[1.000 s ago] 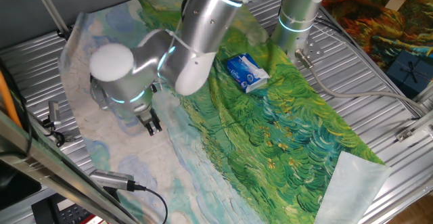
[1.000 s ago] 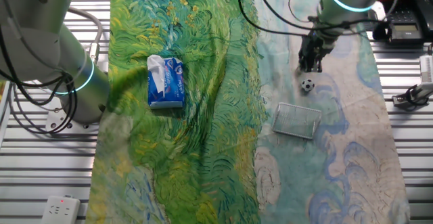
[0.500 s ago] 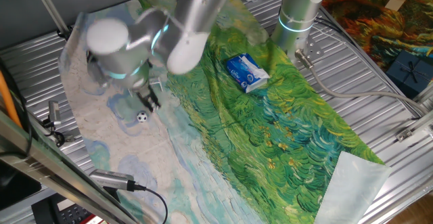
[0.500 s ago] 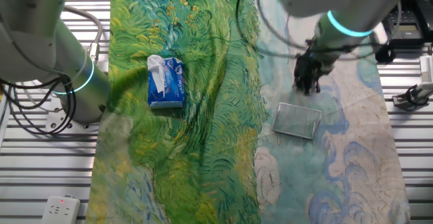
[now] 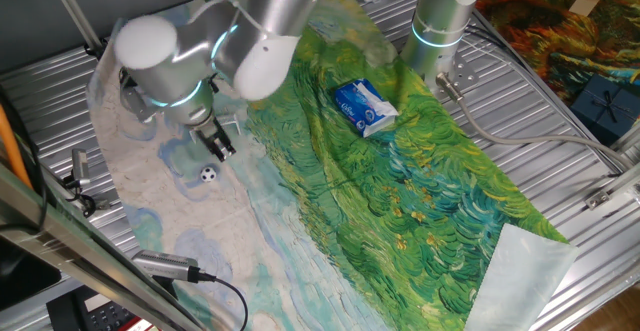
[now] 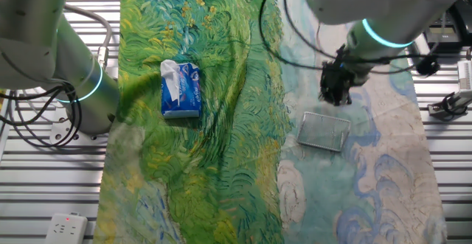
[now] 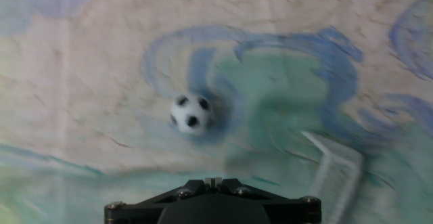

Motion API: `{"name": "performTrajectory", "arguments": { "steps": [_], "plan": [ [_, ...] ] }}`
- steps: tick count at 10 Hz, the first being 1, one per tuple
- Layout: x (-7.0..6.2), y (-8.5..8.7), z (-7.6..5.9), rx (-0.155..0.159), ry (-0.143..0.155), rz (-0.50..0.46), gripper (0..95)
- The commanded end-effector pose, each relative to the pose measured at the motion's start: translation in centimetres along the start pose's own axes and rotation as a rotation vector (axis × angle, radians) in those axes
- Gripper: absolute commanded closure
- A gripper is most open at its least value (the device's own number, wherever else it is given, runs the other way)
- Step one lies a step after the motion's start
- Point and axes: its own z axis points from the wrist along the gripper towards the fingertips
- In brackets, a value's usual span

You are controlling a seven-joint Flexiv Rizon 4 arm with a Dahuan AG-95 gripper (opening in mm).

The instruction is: Push the soccer ball into the goal

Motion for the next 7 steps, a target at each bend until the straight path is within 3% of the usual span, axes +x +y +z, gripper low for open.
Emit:
{"name": "performTrajectory", "arguments": {
  "steps": [1,5,7],
  "plan": [
    [-1.8,2.9,0.0,0.003,-0.019,0.068,95.0],
    [-4.6,4.1,-1.0,0.0,-0.018,0.107,95.0],
    [-5.3,3.6,-0.5,0.003,-0.034,0.107,95.0]
  ]
}}
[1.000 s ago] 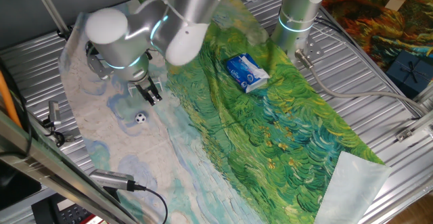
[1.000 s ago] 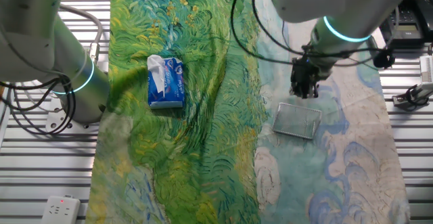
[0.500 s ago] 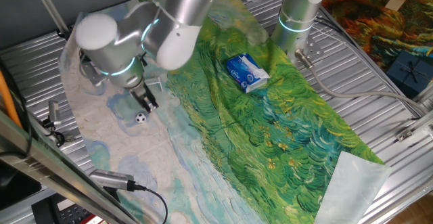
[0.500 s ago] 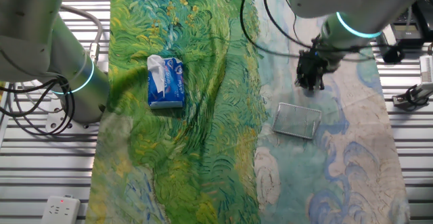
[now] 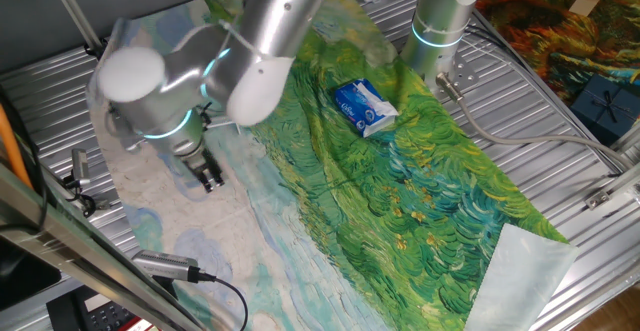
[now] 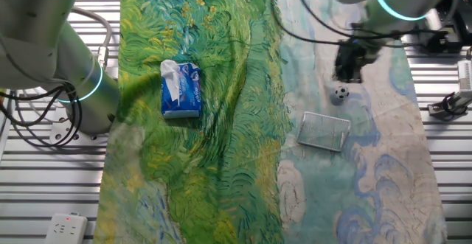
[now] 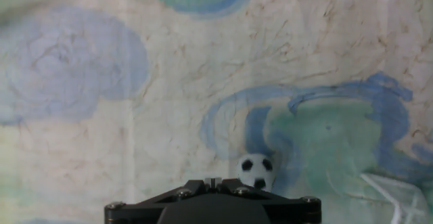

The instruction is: Push the soccer ball into the goal

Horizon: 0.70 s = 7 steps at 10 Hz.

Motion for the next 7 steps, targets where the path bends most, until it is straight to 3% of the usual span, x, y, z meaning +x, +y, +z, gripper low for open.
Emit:
{"name": "performTrajectory", "arguments": {
  "steps": [1,3,4,5,7],
  "plan": [
    [-0.2,-0.3,0.5,-0.002,-0.029,-0.001,95.0],
    [-0.1,-1.3,0.8,0.009,-0.03,-0.001,95.0],
    [0.7,-3.1,0.2,0.035,-0.009,-0.045,95.0],
    [1.7,-5.6,-0.4,0.1,0.0,-0.132,95.0],
    [2.3,-8.0,-1.3,0.102,0.016,-0.187,95.0]
  ]
}}
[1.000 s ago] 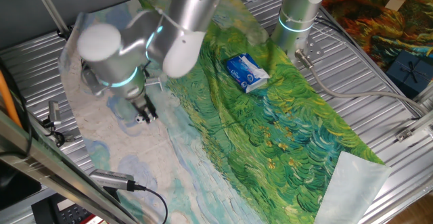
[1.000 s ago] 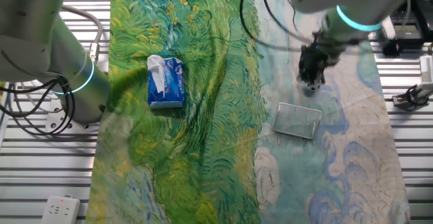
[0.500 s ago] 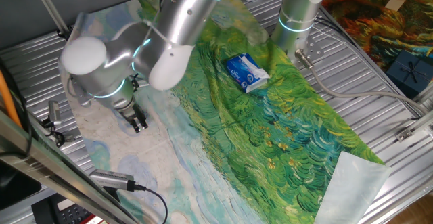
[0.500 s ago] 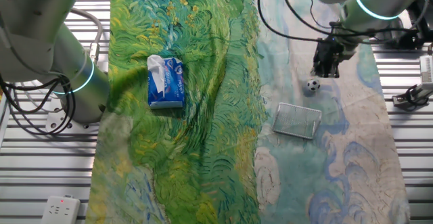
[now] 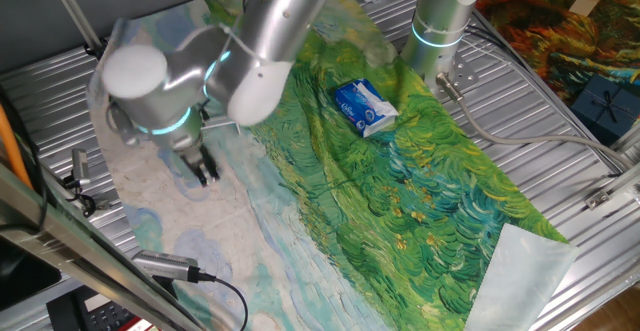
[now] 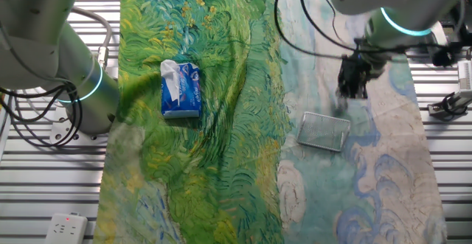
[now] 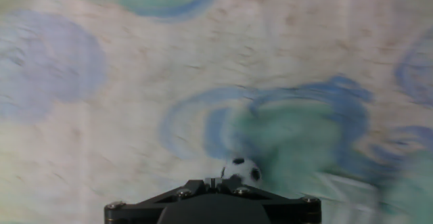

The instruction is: Push the soccer ball into the goal

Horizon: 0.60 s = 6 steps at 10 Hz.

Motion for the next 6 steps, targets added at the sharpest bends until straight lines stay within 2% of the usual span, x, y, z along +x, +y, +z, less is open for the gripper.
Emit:
{"name": "performTrajectory", "arguments": {
  "steps": [1,4,6],
  "plan": [
    [0.5,-1.7,-0.6,0.047,0.031,-0.137,95.0],
    [-0.5,-0.7,-0.2,0.015,0.018,-0.114,95.0],
    [-1.1,-0.8,-0.3,0.012,0.014,-0.107,95.0]
  ]
}}
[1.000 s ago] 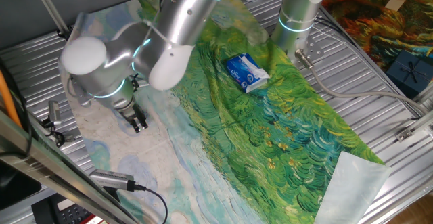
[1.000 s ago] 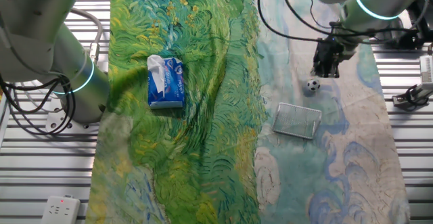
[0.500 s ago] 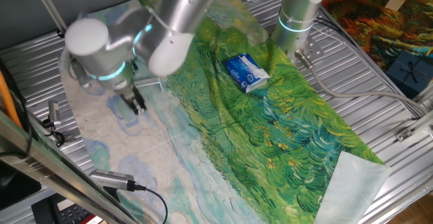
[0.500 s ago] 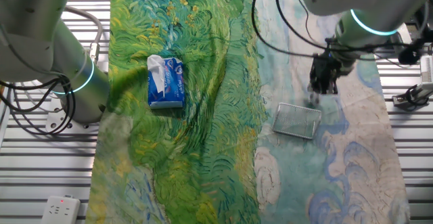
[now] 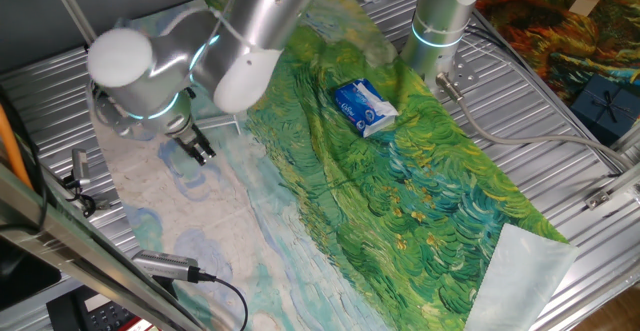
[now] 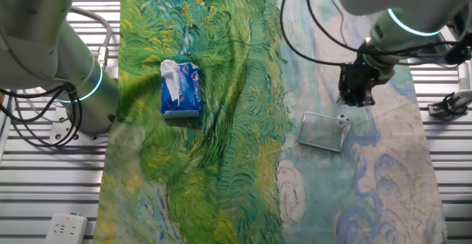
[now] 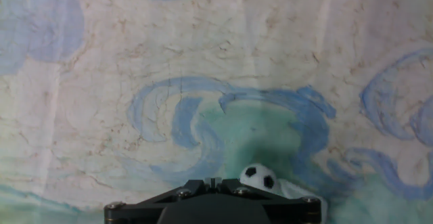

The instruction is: Push the soccer ball into the goal

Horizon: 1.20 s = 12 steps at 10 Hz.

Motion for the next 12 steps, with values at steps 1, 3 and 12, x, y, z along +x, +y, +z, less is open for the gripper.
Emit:
{"name": "performTrajectory", "arguments": {
  "steps": [1,3,12],
  "plan": [
    [-0.5,-0.2,-0.1,-0.01,-0.016,0.055,95.0],
    [-0.7,-0.6,0.2,-0.007,-0.023,0.054,95.0],
    [1.2,-2.1,1.0,-0.033,-0.002,0.031,95.0]
  ]
}}
